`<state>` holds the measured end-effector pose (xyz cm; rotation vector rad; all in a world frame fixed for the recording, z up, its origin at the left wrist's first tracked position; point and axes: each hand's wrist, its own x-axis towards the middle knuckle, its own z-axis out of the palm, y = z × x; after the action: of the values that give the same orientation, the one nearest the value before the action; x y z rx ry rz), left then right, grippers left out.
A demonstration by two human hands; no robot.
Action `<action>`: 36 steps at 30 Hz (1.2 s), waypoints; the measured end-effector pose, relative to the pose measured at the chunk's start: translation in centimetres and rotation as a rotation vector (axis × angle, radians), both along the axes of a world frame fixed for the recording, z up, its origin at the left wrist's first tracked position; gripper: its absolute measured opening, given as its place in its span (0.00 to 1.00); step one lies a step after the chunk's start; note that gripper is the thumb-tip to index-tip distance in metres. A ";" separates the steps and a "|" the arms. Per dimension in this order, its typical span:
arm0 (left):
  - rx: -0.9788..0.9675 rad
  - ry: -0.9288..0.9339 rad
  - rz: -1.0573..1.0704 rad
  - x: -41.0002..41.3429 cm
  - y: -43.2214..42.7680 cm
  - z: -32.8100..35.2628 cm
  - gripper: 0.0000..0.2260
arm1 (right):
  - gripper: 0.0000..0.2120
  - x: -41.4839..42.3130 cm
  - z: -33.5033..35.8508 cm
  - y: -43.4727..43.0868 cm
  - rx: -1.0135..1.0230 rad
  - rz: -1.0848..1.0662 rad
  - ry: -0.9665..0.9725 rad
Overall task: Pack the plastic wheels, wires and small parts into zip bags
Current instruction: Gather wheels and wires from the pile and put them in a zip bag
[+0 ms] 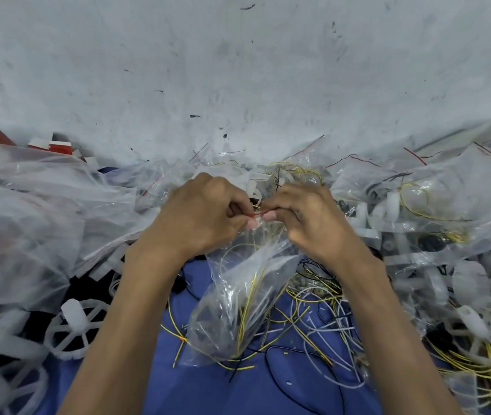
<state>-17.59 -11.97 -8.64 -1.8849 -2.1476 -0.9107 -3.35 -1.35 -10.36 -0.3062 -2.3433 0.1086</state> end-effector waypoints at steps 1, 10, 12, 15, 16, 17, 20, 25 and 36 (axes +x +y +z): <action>0.014 0.013 -0.002 0.1 0.0 0.0 0.02 | 0.09 0.0 0.0 0.0 -0.008 0.004 0.009; 0.051 0.088 -0.034 -0.1 -0.1 -0.1 0.04 | 0.05 0.4 0.3 0.2 -0.014 0.061 -0.003; 0.055 0.050 -0.033 0.0 0.0 -0.1 0.03 | 0.06 0.4 0.2 0.3 -0.019 0.066 0.026; 0.058 0.046 -0.032 -0.1 0.1 -0.2 0.03 | 0.04 0.3 0.3 0.4 -0.064 0.074 0.043; 0.072 0.055 -0.050 0.0 0.1 -0.2 0.03 | 0.04 0.2 0.3 0.3 -0.077 0.071 0.038; 0.097 0.074 -0.071 0.0 0.1 -0.3 0.03 | 0.04 0.1 0.2 0.1 -0.083 0.064 0.037; 0.178 0.166 -0.085 0.1 0.3 -0.4 0.02 | 0.07 -0.3 0.0 -0.3 -0.074 0.025 0.083; 0.185 0.120 -0.026 -0.4 0.5 -0.7 0.01 | 0.02 -0.2 0.3 -0.1 -0.084 0.015 -0.027; 0.079 0.098 -0.088 -2.1 -0.3 -0.3 0.06 | 0.04 0.5 -0.4 1.0 -0.104 0.030 0.076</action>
<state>-19.66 -12.23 -8.90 -1.9558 -1.9583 -0.8859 -2.88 -0.31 -10.80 -0.3127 -2.2712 0.2532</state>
